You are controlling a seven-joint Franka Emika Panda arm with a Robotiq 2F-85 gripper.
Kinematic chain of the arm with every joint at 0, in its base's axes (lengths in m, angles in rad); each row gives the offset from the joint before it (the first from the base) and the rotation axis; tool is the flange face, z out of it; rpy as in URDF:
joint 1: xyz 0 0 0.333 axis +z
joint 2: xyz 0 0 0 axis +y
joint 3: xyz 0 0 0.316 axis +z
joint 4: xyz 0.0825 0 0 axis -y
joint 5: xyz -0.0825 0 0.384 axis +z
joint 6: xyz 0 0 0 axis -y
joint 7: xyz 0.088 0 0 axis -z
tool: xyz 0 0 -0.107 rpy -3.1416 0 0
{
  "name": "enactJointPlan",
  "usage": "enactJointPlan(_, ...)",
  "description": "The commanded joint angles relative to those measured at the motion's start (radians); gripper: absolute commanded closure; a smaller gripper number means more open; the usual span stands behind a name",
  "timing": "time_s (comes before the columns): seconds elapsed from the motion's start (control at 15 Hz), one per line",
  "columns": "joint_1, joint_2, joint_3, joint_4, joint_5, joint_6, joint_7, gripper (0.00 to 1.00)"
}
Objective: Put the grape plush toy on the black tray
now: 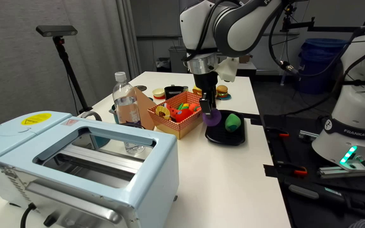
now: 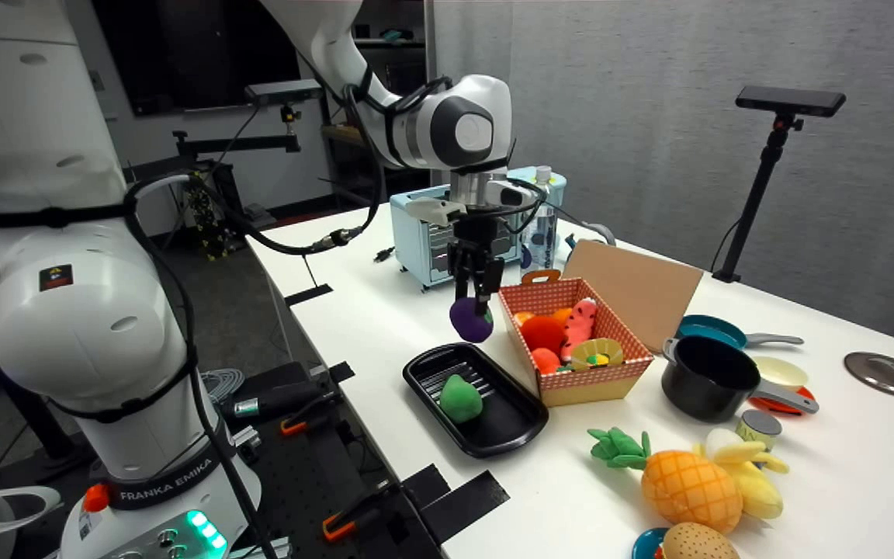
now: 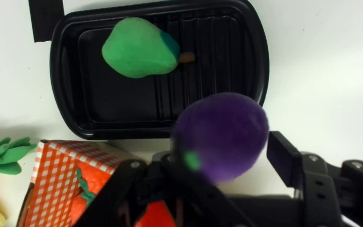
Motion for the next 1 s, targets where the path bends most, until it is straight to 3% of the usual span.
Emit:
enactJointPlan(0.0, -0.009, -0.023, 0.001, -0.011, -0.025, -0.015, 0.001, 0.02)
enactJointPlan(0.93, -0.007, 0.000, 0.005, 0.001, 0.000, -0.004, 0.000, 0.00)
